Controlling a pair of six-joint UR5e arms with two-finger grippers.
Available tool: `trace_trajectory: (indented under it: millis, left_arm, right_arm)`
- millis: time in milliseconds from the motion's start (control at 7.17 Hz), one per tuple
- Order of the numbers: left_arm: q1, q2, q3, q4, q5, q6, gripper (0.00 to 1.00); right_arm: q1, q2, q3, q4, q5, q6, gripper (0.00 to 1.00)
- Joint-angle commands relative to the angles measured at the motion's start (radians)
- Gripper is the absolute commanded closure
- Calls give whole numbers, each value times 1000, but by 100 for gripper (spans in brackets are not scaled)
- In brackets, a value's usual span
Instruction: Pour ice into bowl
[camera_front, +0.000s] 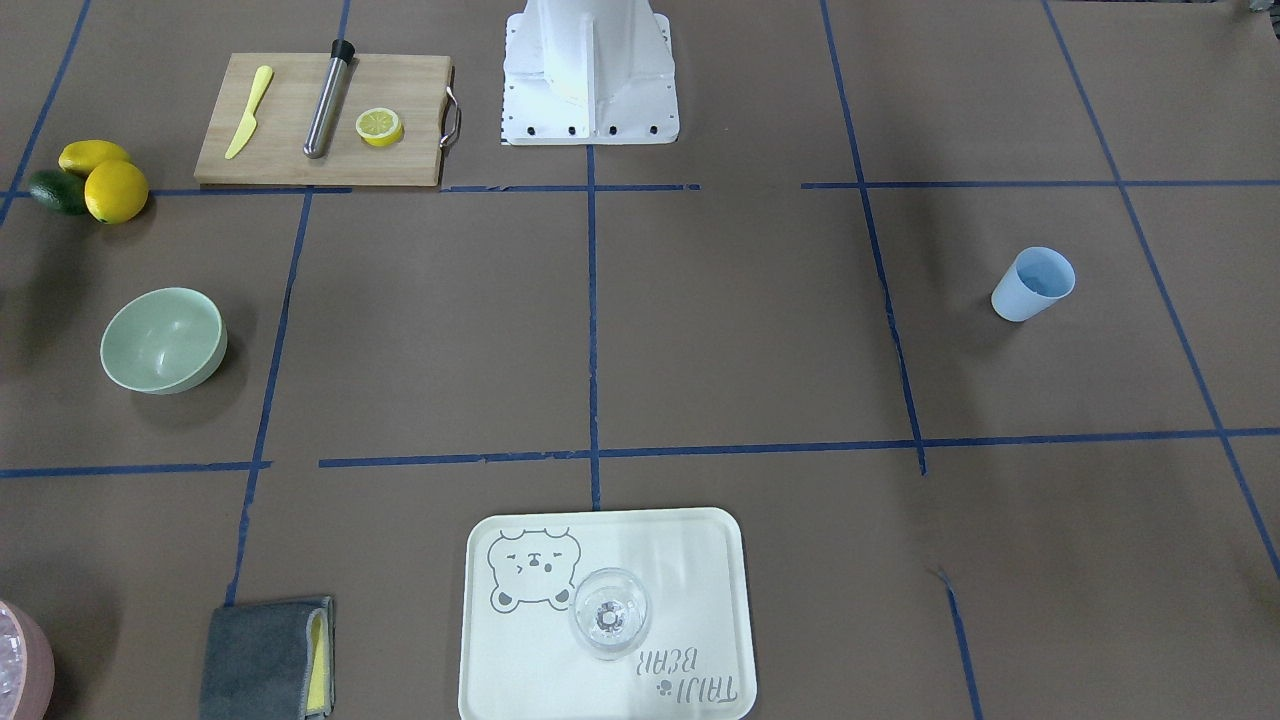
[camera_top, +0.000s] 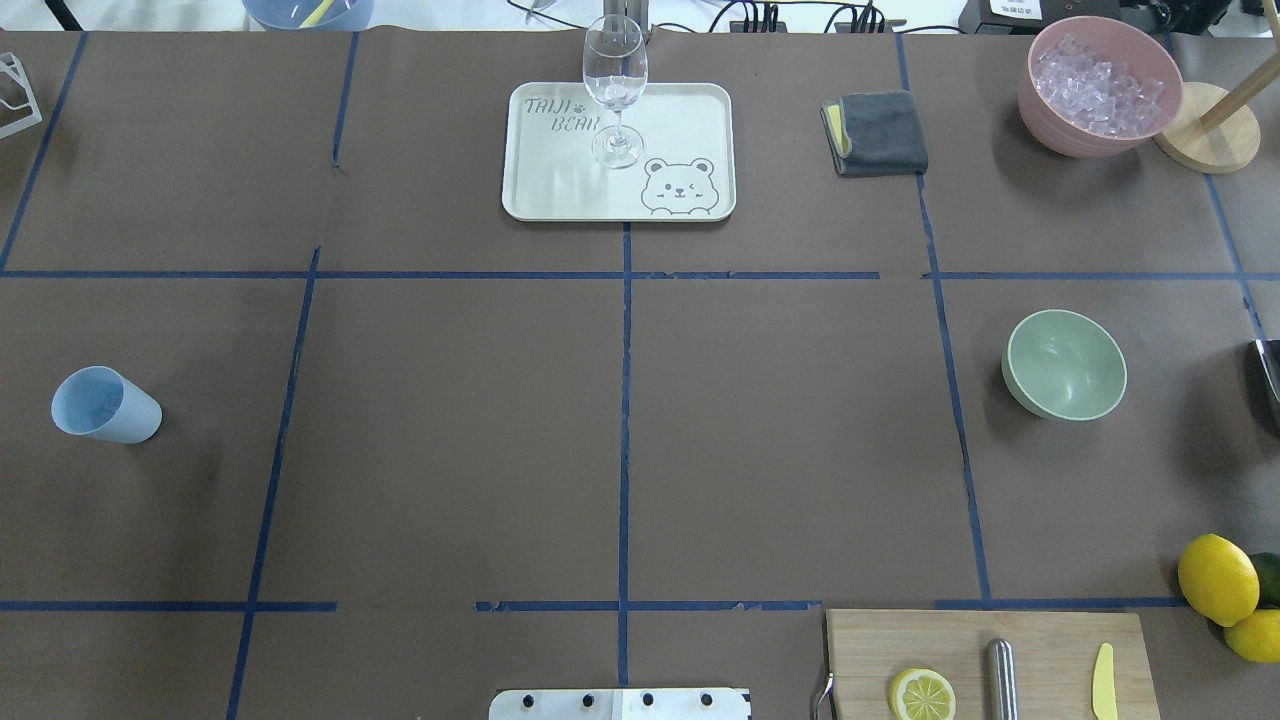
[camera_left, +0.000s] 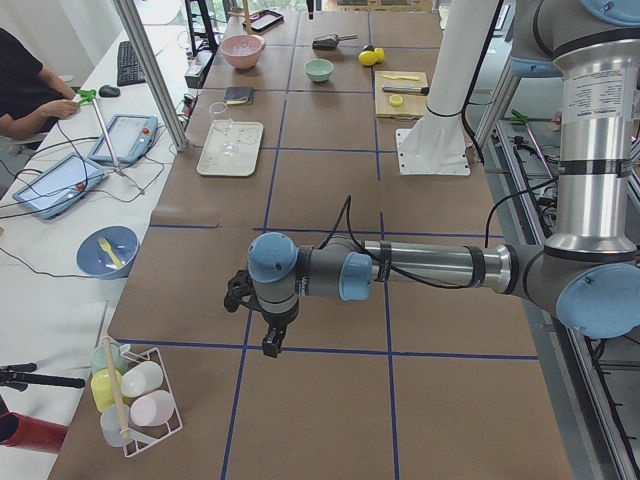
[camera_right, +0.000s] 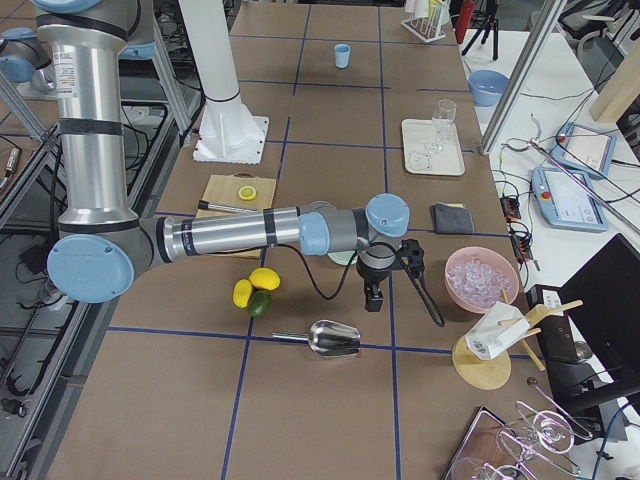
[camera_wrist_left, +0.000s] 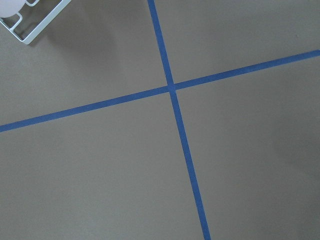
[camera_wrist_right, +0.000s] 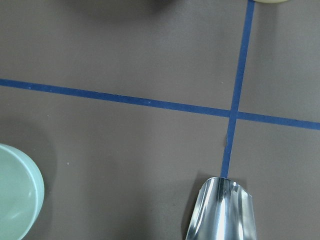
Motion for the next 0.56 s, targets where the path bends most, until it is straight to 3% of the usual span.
trace_trajectory:
  millis: [0, 419]
  left_arm:
    - [0, 15, 1, -44, 3, -8, 0]
    - [0, 15, -1, -48, 2, -8, 0]
  right_arm:
    - [-1, 0, 2, 0, -2, -1, 0]
    - [-1, 5, 3, 1, 0, -4, 0]
